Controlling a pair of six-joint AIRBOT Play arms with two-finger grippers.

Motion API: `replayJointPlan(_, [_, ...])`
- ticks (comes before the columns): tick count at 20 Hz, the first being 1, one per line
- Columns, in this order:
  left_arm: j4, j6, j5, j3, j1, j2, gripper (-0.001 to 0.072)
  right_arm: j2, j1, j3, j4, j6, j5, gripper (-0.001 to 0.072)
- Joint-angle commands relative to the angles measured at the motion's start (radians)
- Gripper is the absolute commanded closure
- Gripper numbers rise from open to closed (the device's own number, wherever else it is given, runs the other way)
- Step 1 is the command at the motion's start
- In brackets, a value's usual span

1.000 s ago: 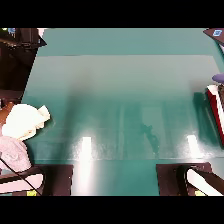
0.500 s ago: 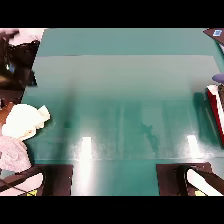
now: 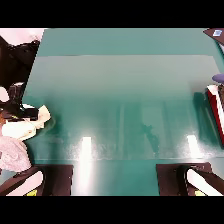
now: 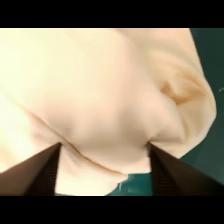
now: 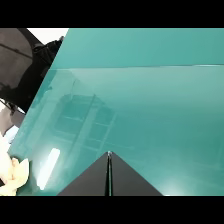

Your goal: Fold the shirts.

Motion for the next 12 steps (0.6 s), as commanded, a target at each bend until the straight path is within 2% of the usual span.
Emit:
replayJointPlan(1, [0.01, -0.017, 0.076, -0.053, 0.012, 0.004, 0.0347, 0.0, 0.0, 0.0, 0.001, 0.0, 0.002, 0.0695])
replayJointPlan(2, [0.005, -0.016, 0.071, -0.051, 0.012, 0.005, 0.053, 0.0, 0.0, 0.0, 0.001, 0.0, 0.002, 0.0695])
replayJointPlan(3, [-0.006, -0.013, 0.064, -0.042, 0.012, 0.005, 0.0671, 0.0, 0.0, 0.0, 0.001, 0.0, 0.001, 0.0695])
replayJointPlan(6, [-0.127, 0.073, -0.011, 0.08, 0.006, 0.005, 0.068, 0.0, 0.0, 0.0, 0.002, 0.0, -0.006, 0.0695])
replayJointPlan(8, [-0.256, 0.154, -0.095, 0.254, -0.034, 0.005, 0.068, 0.001, -0.001, 0.001, 0.004, 0.0, -0.045, 0.0695])
replayJointPlan(11, [-0.577, 0.278, -0.225, 0.568, -0.151, 0.005, 0.068, 0.003, -0.001, 0.001, 0.005, 0.0, -0.116, 0.0695])
replayJointPlan(12, [-0.659, 0.295, -0.246, 0.665, -0.205, 0.005, 0.068, 0.003, -0.001, 0.001, 0.005, 0.0, -0.13, 0.0695])
